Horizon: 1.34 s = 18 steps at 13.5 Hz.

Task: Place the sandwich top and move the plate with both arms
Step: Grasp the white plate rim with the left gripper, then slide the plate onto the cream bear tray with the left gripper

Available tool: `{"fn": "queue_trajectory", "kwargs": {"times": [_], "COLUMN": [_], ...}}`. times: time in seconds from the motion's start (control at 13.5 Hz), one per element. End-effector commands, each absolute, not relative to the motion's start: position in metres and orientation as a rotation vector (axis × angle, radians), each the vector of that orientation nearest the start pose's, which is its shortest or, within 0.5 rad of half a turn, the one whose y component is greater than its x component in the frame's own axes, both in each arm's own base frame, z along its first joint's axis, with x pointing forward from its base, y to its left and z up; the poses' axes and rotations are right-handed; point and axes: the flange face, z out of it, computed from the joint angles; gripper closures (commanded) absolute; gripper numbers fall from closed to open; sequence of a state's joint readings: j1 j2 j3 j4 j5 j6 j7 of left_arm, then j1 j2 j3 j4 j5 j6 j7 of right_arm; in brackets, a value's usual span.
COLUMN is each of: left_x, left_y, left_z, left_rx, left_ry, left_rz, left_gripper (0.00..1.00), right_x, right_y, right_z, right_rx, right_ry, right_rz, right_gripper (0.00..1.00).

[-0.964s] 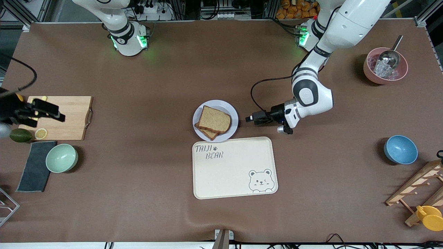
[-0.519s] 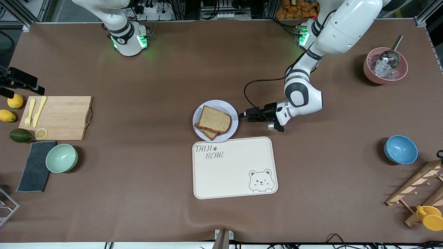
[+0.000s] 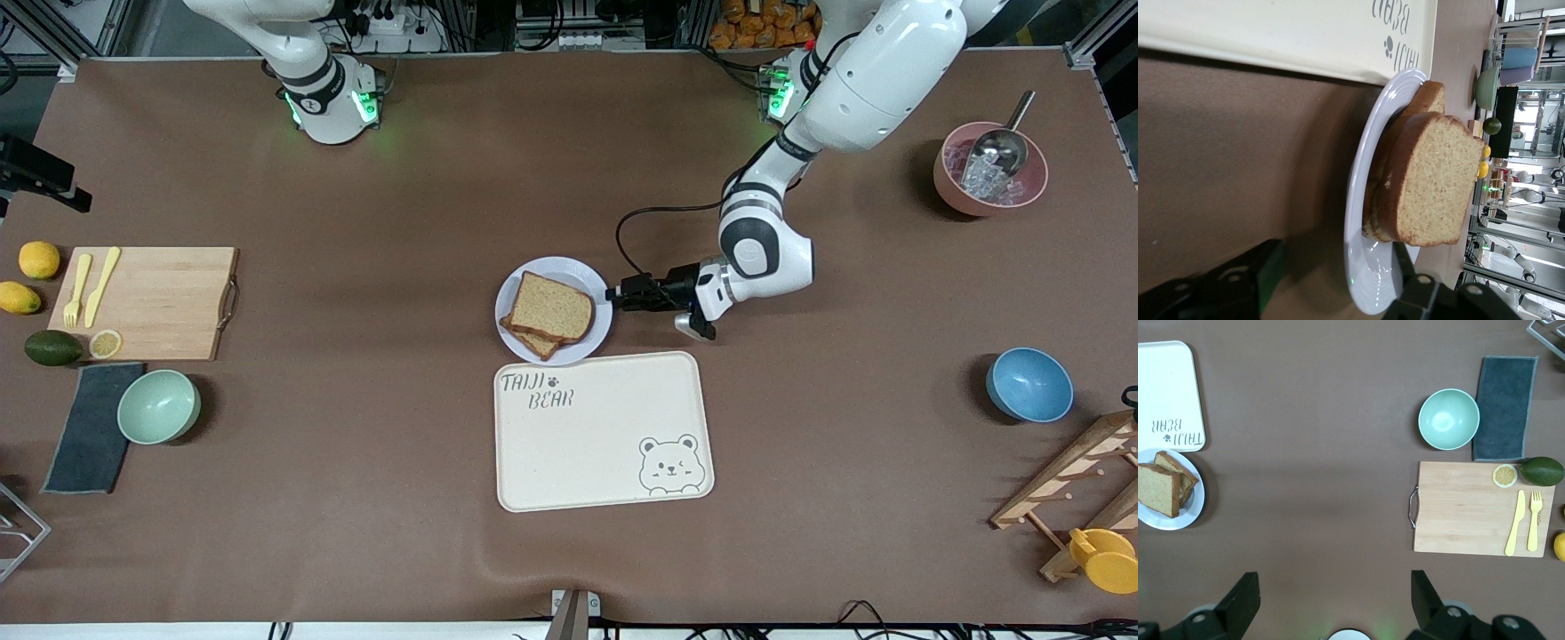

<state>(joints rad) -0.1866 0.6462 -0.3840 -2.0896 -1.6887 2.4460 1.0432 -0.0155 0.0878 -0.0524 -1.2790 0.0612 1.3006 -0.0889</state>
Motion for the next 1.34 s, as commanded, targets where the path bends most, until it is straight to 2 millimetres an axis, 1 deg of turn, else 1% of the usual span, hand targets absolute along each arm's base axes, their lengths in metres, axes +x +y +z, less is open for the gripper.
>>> {"fn": "queue_trajectory", "kwargs": {"times": [0.0, 0.15, 0.22, 0.3, 0.37, 0.45, 0.52, 0.59, 0.74, 0.89, 1.04, 1.19, 1.26], "left_x": [0.458, 0.456, 0.458, 0.459, 0.459, 0.459, 0.458, 0.458, 0.460, 0.465, 0.467, 0.469, 0.475], "left_y": [-0.323, -0.331, -0.334, -0.333, -0.333, -0.332, -0.331, -0.330, -0.329, -0.324, -0.325, -0.332, -0.326], "left_z": [0.109, 0.109, 0.110, 0.108, 0.109, 0.107, 0.104, 0.103, 0.104, 0.109, 0.112, 0.118, 0.121], "left_rx": [2.078, 2.077, 2.075, 2.075, 2.077, 2.079, 2.079, 2.079, 2.078, 2.065, 2.033, 1.952, 1.944], "left_ry": [0.028, 0.013, 0.010, 0.013, 0.009, -0.007, -0.020, -0.027, -0.043, -0.028, -0.046, -0.022, -0.006], "left_rz": [-0.030, -0.033, -0.028, -0.029, -0.026, -0.017, -0.011, -0.006, 0.009, 0.043, 0.106, 0.117, 0.127], "left_gripper": [0.37, 0.44, 0.49, 0.52, 0.56, 0.62, 0.71, 0.79, 1.00, 1.00, 1.00, 1.00, 1.00], "right_x": [0.538, 0.537, 0.537, 0.533, 0.530, 0.528, 0.529, 0.531, 0.534, 0.535, 0.536, 0.538, 0.539], "right_y": [-0.024, -0.021, -0.021, -0.018, -0.010, -0.010, -0.006, -0.007, -0.008, -0.006, -0.003, -0.003, -0.005], "right_z": [0.690, 0.689, 0.681, 0.676, 0.668, 0.662, 0.654, 0.651, 0.652, 0.654, 0.658, 0.657, 0.654], "right_rx": [-3.103, -3.102, -3.098, -3.097, -3.095, -3.097, -3.097, -3.098, -3.103, -3.103, -3.104, -3.104, -3.100], "right_ry": [-0.042, -0.052, -0.051, -0.062, -0.084, -0.082, -0.092, -0.089, -0.088, -0.093, -0.103, -0.105, -0.108], "right_rz": [0.096, 0.108, 0.129, 0.115, 0.106, 0.090, 0.092, 0.076, 0.047, 0.036, 0.021, 0.021, 0.030], "right_gripper": [0.00, 0.00, 0.00, 0.00, 0.00, 0.00, 0.00, 0.00, 0.00, 0.00, 0.00, 0.00, 0.00]}}
